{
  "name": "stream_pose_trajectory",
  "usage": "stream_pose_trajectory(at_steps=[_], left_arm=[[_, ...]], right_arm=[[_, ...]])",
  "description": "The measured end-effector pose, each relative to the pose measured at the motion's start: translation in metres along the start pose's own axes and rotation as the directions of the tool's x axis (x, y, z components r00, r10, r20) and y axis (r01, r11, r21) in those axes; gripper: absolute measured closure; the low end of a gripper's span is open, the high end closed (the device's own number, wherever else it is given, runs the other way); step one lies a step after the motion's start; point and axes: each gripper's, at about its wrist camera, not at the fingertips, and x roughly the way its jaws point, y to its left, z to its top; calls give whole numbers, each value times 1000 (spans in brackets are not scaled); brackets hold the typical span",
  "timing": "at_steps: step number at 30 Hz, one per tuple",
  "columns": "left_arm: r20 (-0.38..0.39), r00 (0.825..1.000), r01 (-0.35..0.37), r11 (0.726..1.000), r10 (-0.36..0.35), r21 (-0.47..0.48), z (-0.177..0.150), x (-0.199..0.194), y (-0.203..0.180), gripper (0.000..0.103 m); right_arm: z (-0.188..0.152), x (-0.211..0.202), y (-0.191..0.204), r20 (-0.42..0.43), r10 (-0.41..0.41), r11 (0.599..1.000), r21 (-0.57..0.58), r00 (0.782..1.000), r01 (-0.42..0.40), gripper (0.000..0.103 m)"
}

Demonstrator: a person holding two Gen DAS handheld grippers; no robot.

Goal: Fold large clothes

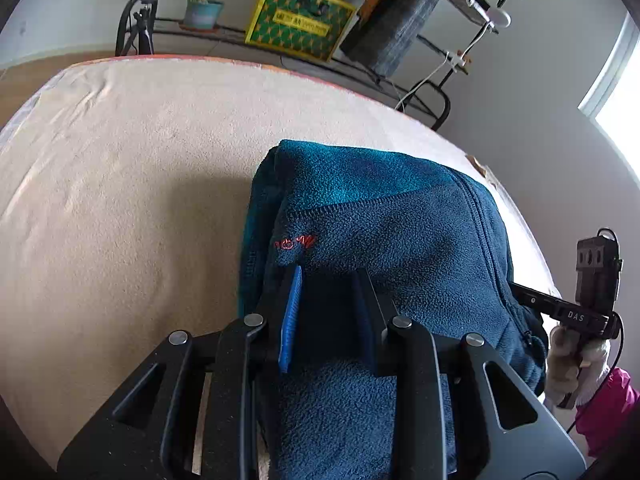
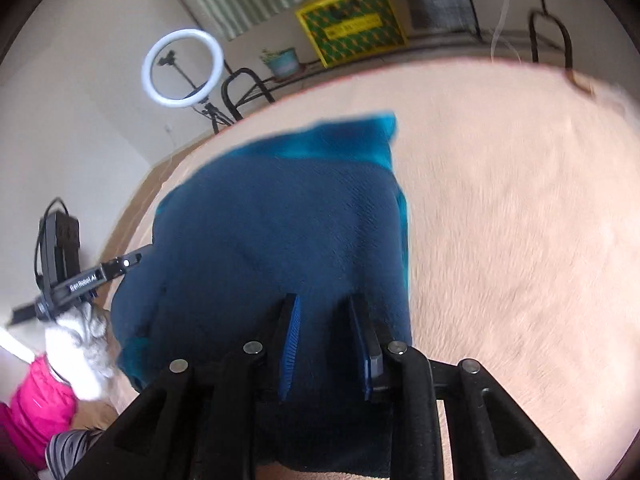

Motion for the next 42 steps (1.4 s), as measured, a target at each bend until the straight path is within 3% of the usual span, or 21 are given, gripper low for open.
stream_pose_trajectory(at_steps=[5,10,15,18,21,25,28,30,31,32,33,36,38,42], left_arm=[[-23,1000,-7,1000,7,-26,13,-23,-1,74],[18,999,51,990,-49,-134,5,-68,10,73],[-22,996,83,996,-84,-45,-11,-70,-17,73],[-81,994,67,998,-68,-14,-25,-53,-24,73],[-64,997,52,997,-48,56,-39,-46,-20,73],[-104,993,60,997,-55,50,-38,-53,-18,73],[-145,988,60,997,-52,52,-35,-64,-17,73],[-145,987,66,998,-64,12,-34,-77,-8,72],[-129,990,60,998,-63,-24,-31,-86,0,65],[-110,991,66,996,-72,-53,-28,-92,6,54],[-93,992,76,994,-83,-73,-25,-98,10,49],[-58,992,105,985,-114,-135,-8,-103,22,36],[-64,986,135,970,-151,-203,5,-96,32,28],[-94,976,163,944,-197,-286,21,-68,49,28]], right_arm=[[13,-13,26,-37,-98,988,-120,994,93,79],[8,-58,26,41,-48,995,-88,998,51,72],[1,-68,44,62,-1,993,-116,998,9,72],[-7,-50,63,20,-1,982,-188,1000,5,72],[-29,-31,63,-52,-60,969,-242,997,46,74],[-44,-28,40,-125,-41,988,-152,991,22,75],[-45,-45,36,-156,-32,989,-149,987,8,74],[-43,-64,36,-122,-18,987,-161,992,-2,68],[-41,-76,34,-96,5,988,-155,995,-20,65],[-37,-90,32,-59,28,989,-146,998,-36,53],[-33,-99,31,-22,36,989,-146,999,-39,41],[-15,-121,26,95,30,987,-161,995,-14,23],[0,-121,19,135,23,989,-151,991,-2,16],[23,-94,-2,119,8,994,-107,993,5,14]])
